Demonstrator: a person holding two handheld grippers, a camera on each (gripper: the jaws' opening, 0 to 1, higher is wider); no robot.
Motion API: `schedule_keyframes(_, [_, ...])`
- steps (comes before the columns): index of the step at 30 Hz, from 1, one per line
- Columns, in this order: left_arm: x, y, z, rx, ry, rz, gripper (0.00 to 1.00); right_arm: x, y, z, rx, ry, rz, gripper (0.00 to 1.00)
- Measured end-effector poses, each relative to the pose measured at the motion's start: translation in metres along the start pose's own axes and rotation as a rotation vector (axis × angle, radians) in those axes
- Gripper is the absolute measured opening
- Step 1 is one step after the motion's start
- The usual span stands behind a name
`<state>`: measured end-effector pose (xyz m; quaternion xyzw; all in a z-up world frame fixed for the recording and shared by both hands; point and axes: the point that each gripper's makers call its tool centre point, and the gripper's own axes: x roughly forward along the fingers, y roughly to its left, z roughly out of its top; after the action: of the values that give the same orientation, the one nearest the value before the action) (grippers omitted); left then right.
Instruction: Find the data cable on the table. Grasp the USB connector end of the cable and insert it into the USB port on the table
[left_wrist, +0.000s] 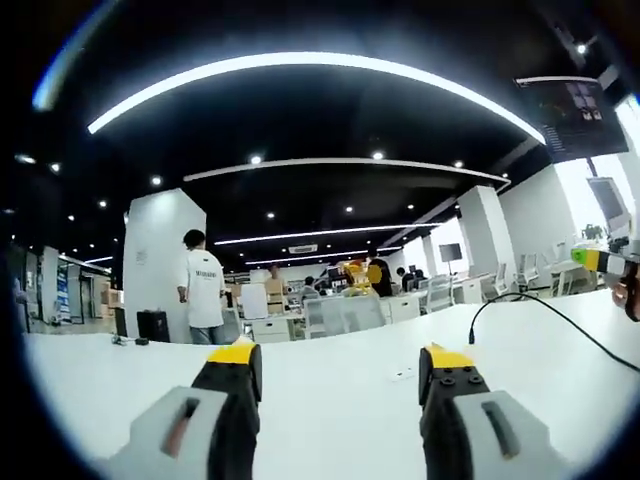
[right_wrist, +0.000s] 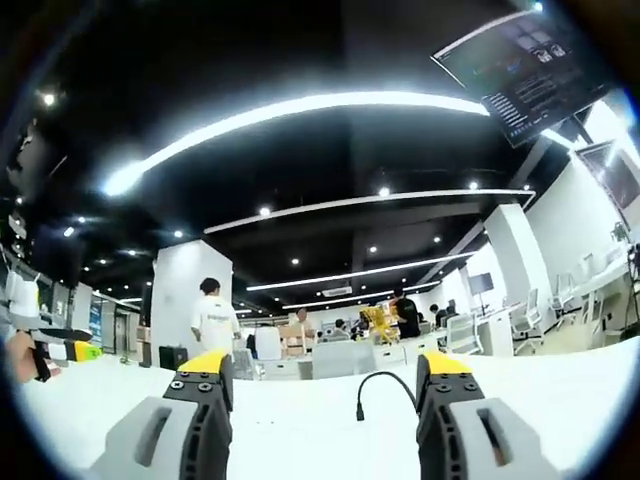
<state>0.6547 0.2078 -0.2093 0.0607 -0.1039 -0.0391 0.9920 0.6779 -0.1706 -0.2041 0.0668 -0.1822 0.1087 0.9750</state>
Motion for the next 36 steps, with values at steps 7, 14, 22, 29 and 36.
schedule_keyframes(7, [-0.002, -0.01, 0.0, 0.118, -0.015, 0.022, 0.64, 0.001, 0.008, -0.001, -0.001, -0.03, 0.02, 0.76])
schedule_keyframes(14, [-0.002, -0.019, -0.006, 0.051, -0.002, 0.0, 0.64, 0.004, 0.005, -0.009, 0.002, -0.009, 0.011, 0.77])
schedule_keyframes(22, [-0.003, -0.015, -0.01, 0.03, 0.017, 0.023, 0.64, 0.008, 0.011, -0.029, 0.0, 0.053, 0.042, 0.78])
schedule_keyframes(29, [-0.003, -0.024, -0.012, 0.019, 0.024, -0.004, 0.64, 0.008, 0.014, -0.034, -0.001, 0.069, 0.058, 0.78])
schedule_keyframes(36, [-0.004, -0.024, -0.013, 0.012, 0.027, -0.004, 0.64, 0.007, 0.016, -0.036, -0.003, 0.071, 0.064, 0.78])
